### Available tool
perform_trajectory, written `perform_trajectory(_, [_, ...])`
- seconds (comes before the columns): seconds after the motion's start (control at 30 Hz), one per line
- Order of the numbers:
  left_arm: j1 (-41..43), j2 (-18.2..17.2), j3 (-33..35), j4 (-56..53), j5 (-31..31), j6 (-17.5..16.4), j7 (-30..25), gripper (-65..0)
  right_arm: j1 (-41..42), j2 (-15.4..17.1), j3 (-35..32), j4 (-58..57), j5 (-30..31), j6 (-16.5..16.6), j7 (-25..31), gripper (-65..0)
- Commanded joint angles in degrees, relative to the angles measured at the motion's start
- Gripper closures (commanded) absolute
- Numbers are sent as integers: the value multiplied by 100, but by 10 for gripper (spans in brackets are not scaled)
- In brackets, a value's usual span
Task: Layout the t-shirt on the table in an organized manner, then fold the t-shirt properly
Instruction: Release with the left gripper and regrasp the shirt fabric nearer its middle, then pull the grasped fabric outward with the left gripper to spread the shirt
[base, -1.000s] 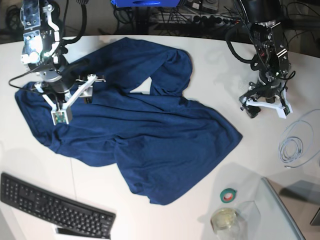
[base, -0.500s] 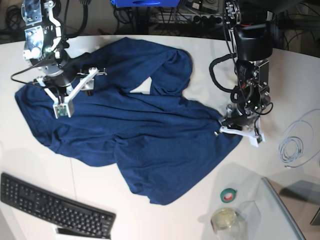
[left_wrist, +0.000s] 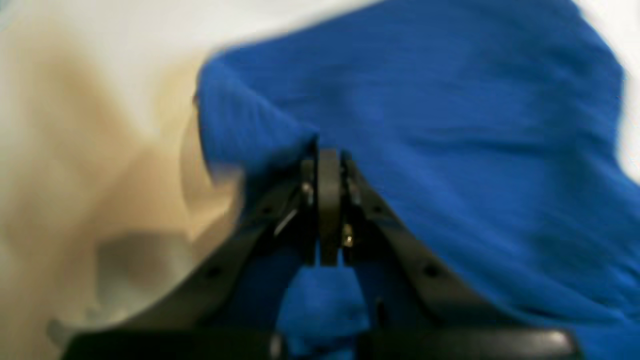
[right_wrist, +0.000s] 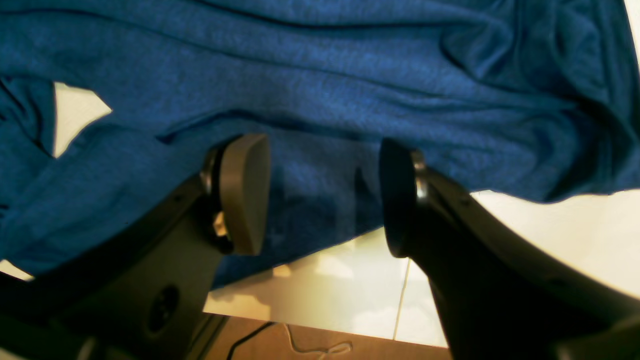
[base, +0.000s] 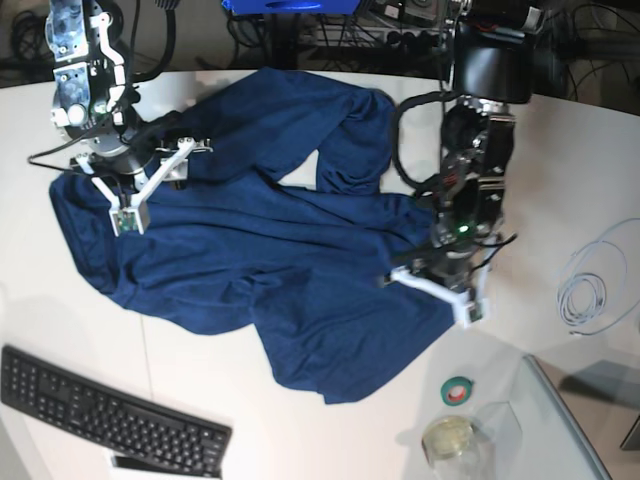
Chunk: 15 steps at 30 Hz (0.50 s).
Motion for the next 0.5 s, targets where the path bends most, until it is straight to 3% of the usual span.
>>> perform_trajectory(0.0, [-236,-50,100,23,135,62,-53,0,26,21,6,67,-6,1,91,-327])
perform_trajectory(0.23, [-1211,486,293,-1612,452,62,228,0,26,21,33,58,-6,1,82,-327])
perform_trajectory(0.4, [-1255,715,293,-1981,909,62,228,0,26,29,41,14,-6,1,82,-327])
perform_trajectory(0.47, [-1194,741,276,-1823,971,62,228,-120,26,29,41,14,-6,1,82,-327])
